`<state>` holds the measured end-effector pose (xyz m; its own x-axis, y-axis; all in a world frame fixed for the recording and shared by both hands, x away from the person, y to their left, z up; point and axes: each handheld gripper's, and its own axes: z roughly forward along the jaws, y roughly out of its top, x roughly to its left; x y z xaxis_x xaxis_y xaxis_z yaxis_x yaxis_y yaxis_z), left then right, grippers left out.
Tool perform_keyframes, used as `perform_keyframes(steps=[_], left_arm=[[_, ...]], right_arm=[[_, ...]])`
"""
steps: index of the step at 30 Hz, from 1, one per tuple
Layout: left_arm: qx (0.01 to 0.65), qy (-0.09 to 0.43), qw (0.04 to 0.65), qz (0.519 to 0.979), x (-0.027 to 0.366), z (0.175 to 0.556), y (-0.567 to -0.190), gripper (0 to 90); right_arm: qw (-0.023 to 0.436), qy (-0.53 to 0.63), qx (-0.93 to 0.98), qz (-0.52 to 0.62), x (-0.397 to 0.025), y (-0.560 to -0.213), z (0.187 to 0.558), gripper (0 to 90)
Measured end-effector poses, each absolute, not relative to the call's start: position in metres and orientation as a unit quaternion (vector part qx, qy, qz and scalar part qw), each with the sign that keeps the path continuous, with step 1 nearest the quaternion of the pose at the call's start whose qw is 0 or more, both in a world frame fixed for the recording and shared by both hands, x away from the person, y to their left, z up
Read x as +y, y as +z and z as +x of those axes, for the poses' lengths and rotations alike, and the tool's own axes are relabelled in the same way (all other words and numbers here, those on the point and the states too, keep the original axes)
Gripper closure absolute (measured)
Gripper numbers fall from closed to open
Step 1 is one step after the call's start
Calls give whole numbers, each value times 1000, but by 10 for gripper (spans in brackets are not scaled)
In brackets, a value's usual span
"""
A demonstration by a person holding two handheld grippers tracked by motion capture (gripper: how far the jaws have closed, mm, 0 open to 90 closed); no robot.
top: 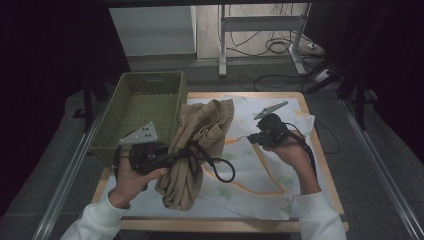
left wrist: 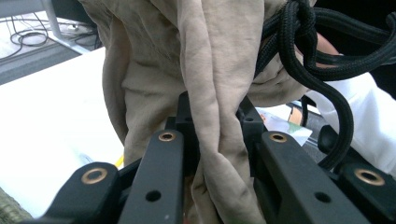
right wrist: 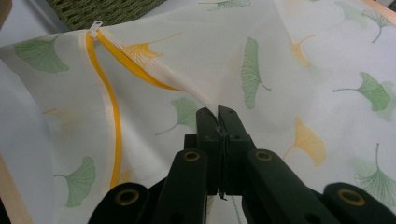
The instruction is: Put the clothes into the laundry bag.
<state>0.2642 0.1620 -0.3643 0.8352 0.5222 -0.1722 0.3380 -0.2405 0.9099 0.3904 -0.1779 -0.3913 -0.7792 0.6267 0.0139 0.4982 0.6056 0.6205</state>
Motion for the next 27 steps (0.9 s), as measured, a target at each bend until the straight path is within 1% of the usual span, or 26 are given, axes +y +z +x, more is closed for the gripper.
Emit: perform_keyframes(steps=[27], left_arm=[[270,63,507,816,144,267,-387,768]], right_arm=[[104,312,890,316,-178,-392,391,876]])
